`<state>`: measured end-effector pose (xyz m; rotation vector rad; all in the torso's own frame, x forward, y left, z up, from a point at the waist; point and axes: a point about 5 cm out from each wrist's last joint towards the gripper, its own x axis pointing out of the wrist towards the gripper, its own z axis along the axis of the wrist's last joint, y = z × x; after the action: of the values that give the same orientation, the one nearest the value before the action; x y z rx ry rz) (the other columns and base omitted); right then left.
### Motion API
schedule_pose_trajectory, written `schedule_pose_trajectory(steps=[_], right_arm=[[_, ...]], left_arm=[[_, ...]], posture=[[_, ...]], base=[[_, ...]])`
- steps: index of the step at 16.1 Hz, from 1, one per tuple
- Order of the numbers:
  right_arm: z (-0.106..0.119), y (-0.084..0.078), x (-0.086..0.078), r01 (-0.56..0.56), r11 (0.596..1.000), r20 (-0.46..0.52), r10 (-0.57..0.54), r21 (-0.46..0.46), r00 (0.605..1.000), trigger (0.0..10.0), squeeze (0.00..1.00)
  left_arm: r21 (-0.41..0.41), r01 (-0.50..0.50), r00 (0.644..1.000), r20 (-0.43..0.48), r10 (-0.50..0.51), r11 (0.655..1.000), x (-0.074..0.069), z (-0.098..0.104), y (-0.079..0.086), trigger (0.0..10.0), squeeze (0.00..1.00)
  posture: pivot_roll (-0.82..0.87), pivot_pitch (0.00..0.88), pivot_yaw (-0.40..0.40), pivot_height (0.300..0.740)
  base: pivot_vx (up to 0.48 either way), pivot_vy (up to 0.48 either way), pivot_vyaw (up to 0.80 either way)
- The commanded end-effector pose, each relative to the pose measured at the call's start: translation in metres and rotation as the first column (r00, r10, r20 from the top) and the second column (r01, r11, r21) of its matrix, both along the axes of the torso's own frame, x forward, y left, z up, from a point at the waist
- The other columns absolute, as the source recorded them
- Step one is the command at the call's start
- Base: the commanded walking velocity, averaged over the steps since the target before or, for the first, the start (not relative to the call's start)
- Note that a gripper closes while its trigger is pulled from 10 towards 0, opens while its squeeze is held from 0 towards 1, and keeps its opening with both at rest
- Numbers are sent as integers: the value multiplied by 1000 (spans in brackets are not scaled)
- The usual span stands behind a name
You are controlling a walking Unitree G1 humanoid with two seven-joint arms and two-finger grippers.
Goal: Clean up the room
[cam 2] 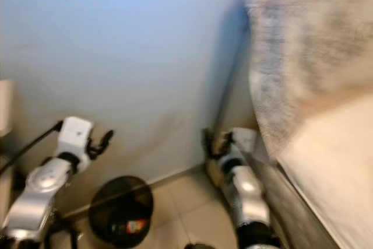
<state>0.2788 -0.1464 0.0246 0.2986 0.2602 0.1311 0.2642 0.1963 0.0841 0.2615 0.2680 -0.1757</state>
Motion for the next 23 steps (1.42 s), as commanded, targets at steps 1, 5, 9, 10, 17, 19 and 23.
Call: schedule_pose_trajectory(steps=[1, 5, 9, 10, 17, 19, 23], right_arm=[[0, -12, 1, 46, 999, -6, -47, -6, 999, 10000, 1000], [10, -17, 4, 65, 992, 70, -58, -110, 996, 10000, 1000], [16, -18, 2, -13, 992, 93, 25, -123, 995, 10000, 1000], [17, -23, 2, 18, 978, 102, 4, -208, 995, 10000, 1000], [17, -20, -3, 94, 979, 131, -71, -180, 989, 10000, 1000], [18, -21, -2, 130, 980, 122, -112, -153, 986, 10000, 1000], [25, -21, 2, 131, 980, 124, -112, -149, 986, 10000, 1000]], left_arm=[[-7, 18, 1000, 22, -17, 1000, 2, 5, -4, 10000, 0], [0, 39, 999, 8, -39, 999, 0, 3, -8, 10000, 0], [-52, 7, 1000, 24, -6, 999, 4, 4, -8, 10000, 0], [-73, 12, 1000, 18, -11, 997, 2, 1, -12, 10000, 0], [-166, -4, 1000, 19, 7, 986, -4, 8, -14, 10000, 0], [-156, -6, 999, 34, 11, 988, -4, 10, -13, 10000, 0], [-197, 50, 996, 84, -34, 979, -1, 15, -27, 10000, 0]], posture=[[17, 0, 26, 740], [8, 0, 35, 740], [-23, 0, 18, 740], [-37, 0, 5, 740], [-22, 0, 13, 740], [-30, 0, 15, 740], [-51, 0, 10, 740]], base=[[0, 0, -781], [0, 0, -770], [0, 0, -794], [0, 0, -781], [0, 0, -793], [0, 0, -400], [0, 0, -200]])
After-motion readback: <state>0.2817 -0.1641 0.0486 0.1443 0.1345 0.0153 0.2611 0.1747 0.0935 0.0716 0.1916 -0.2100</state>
